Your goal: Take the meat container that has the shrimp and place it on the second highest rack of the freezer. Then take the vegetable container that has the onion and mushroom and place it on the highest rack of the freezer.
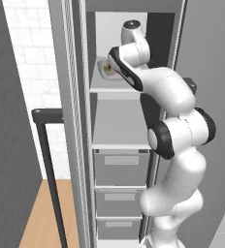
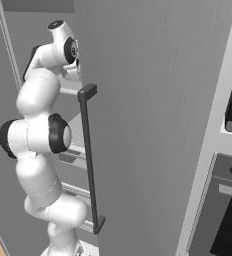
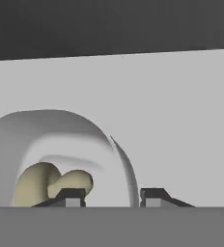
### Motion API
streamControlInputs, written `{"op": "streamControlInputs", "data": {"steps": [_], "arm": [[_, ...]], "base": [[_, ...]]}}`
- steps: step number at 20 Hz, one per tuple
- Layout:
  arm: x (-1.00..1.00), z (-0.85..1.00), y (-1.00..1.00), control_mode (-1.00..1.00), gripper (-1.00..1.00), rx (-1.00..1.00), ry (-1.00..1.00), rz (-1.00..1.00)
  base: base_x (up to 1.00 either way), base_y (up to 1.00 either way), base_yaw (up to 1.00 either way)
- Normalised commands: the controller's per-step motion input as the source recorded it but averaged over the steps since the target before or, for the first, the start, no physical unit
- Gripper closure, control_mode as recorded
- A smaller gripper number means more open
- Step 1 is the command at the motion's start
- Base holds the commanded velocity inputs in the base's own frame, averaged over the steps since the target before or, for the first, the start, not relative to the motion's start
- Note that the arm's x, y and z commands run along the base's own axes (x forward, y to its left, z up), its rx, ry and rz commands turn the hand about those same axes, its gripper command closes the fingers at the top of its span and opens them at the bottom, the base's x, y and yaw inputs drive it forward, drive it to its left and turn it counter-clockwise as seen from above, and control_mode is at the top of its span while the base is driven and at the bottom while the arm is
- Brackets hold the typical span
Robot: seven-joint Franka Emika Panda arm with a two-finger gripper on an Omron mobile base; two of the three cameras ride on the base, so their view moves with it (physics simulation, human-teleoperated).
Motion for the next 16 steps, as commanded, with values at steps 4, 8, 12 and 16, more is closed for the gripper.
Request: {"op": "streamControlInputs", "data": {"steps": [4, 8, 12, 16], "arm": [[-0.95, 0.0, 0.0, -1.0, -1.0, 0.0, -0.21, 0.0], [-1.0, 0.0, 0.0, -1.0, -1.0, 0.03, -0.08, 0.02], [-1.0, -0.03, -0.03, -1.0, -1.0, 0.04, -0.09, 0.03], [-1.0, 0.05, -0.01, -1.0, -1.0, 0.08, -0.13, 0.02]], "base": [[0.0, 0.0, 0.0], [0.0, 0.0, 0.0], [0.0, 0.0, 0.0], [0.0, 0.0, 0.0]]}}
